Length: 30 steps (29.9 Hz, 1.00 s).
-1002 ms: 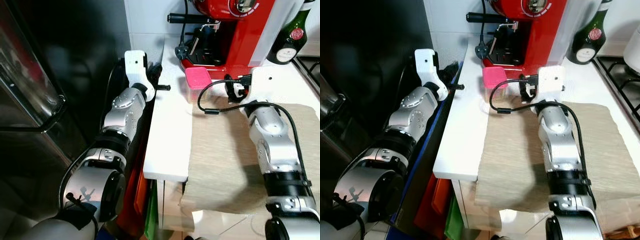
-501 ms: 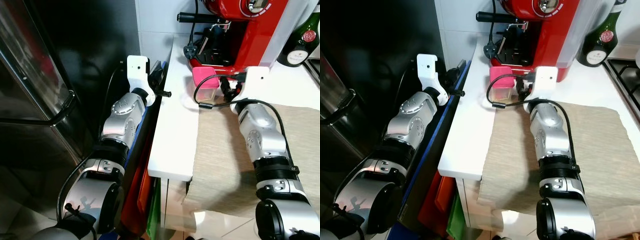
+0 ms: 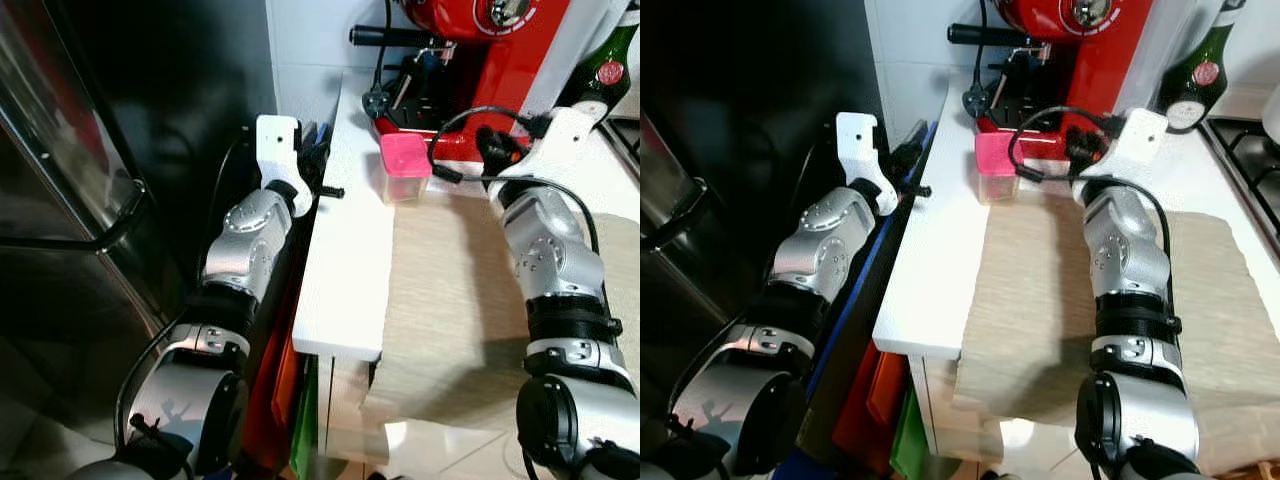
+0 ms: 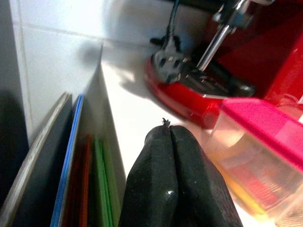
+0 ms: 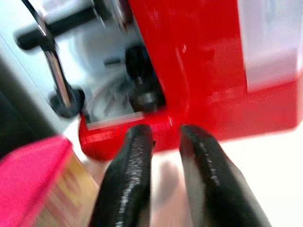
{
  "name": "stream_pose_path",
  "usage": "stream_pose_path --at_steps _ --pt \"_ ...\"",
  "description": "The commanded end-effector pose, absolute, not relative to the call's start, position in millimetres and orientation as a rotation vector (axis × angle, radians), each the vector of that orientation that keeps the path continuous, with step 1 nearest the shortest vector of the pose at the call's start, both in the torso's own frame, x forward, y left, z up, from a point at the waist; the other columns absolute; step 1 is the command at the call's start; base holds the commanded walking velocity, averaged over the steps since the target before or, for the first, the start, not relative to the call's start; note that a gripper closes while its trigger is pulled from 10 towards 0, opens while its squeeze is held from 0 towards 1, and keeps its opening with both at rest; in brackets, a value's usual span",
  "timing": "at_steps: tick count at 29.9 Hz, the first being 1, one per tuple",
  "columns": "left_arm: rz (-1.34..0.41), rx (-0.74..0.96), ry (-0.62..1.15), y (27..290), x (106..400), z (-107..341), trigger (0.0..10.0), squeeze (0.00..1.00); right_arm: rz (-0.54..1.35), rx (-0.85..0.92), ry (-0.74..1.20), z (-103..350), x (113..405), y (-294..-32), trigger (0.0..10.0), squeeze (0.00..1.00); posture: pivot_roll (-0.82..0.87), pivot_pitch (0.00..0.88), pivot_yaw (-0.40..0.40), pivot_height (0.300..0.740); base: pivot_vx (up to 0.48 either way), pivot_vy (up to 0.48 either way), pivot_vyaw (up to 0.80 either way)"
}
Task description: Restocking fridge
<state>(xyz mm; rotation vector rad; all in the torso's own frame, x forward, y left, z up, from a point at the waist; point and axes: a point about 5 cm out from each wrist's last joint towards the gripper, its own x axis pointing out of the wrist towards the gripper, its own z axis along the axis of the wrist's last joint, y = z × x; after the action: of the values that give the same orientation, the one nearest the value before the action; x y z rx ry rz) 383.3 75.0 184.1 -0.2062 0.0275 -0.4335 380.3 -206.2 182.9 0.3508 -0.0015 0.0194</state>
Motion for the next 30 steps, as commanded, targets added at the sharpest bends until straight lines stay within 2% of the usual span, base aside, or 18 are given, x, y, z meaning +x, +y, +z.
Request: stream_pose_path --at_steps 1,6,15,23,24,25,26,27,30 --pt "-0.422 -0.199 0.055 74.8 383.7 179.7 10.0 0.00 0.036 0.359 -0.019 189.8 383.6 -203.4 0.0 0.00 -0.01 0.010 -0.017 0.740 0.000 0.000 0.00" --pt "-0.434 -0.210 0.042 72.0 382.6 182.0 10.0 0.00 0.077 0.303 -0.040 191.6 382.9 -194.5 0.0 0.00 -0.02 0.008 -0.019 0.740 0.000 0.000 0.00" --pt "-0.432 -0.210 0.036 72.3 382.5 182.8 10.0 0.00 0.091 0.312 -0.032 186.6 383.9 -188.1 0.0 0.00 -0.01 0.012 -0.029 0.740 0.000 0.000 0.00" --pt "-0.435 -0.209 0.037 69.8 384.2 178.3 10.0 0.00 0.085 0.445 0.022 180.1 387.6 -182.7 0.0 0.00 0.00 0.020 -0.035 0.740 0.000 0.000 0.00" --pt "-0.440 -0.204 0.036 68.9 384.8 176.7 10.0 0.00 0.080 0.447 0.031 179.1 388.0 -182.7 1.7 0.00 0.00 0.020 -0.035 0.740 0.000 0.000 0.00" --pt "-0.442 -0.199 0.036 68.4 385.2 175.7 10.0 0.00 0.077 0.447 0.035 178.5 388.2 -182.8 6.7 0.00 0.00 0.020 -0.035 0.740 0.000 0.000 0.00" --pt "-0.438 -0.200 0.041 68.8 386.1 174.0 10.0 0.00 0.075 0.445 0.034 178.5 388.2 -183.5 9.0 0.00 0.00 0.020 -0.035 0.740 0.000 0.000 0.00" --pt "-0.433 -0.204 0.049 69.0 387.0 172.6 10.0 0.00 0.072 0.445 0.034 178.7 388.5 -184.8 10.0 0.00 0.00 0.017 -0.034 0.740 0.000 0.000 0.00" --pt "-0.420 -0.228 0.064 69.4 389.1 170.3 10.0 0.00 0.051 0.469 0.039 178.0 388.9 -190.3 10.0 0.00 -0.01 0.015 -0.034 0.740 0.000 0.000 0.00"
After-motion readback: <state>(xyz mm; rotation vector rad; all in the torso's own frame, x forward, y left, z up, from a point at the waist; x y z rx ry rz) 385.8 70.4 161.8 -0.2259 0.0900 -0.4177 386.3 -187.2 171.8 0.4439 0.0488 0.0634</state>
